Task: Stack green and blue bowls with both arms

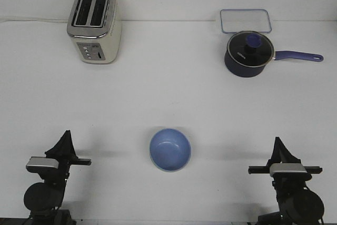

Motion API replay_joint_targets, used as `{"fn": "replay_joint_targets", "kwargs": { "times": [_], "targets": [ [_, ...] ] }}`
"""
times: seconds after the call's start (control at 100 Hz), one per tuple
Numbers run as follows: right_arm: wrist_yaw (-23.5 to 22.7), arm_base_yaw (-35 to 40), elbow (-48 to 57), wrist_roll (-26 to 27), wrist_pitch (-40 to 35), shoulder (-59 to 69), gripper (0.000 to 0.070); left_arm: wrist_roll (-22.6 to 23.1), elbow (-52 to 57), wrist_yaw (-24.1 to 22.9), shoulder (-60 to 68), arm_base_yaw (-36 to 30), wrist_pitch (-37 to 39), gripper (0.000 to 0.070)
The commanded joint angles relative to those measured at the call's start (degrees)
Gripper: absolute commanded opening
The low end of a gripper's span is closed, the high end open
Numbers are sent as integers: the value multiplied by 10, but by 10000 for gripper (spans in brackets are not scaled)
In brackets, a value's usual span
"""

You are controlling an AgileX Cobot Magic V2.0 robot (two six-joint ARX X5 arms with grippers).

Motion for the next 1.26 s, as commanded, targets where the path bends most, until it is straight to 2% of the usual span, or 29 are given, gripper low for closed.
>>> {"fn": "replay_joint_targets", "kwargs": {
  "times": [0.0,0.11,0.17,0.38,0.46,0.74,1.25],
  "targets": [
    [-17,-17,-33,-32,19,-8,5,-3,-11,0,-1,1,7,13],
    [-71,-36,-92,-65,57,-24,5,-3,-11,0,-1,1,8,13],
    [-86,-39,-118,-79,74,-24,5,-3,-11,0,-1,1,7,13],
    [-85,-41,-188,-77,132,-24,5,-3,-11,0,-1,1,8,13],
    [-85,-42,-187,-75,127,-24,5,-3,-11,0,-1,1,7,13],
    [-85,-42,-187,-75,186,-24,5,-3,-11,0,-1,1,8,13],
    [-85,-42,-187,-75,200,-24,5,-3,-11,0,-1,1,8,13]
  ]
}}
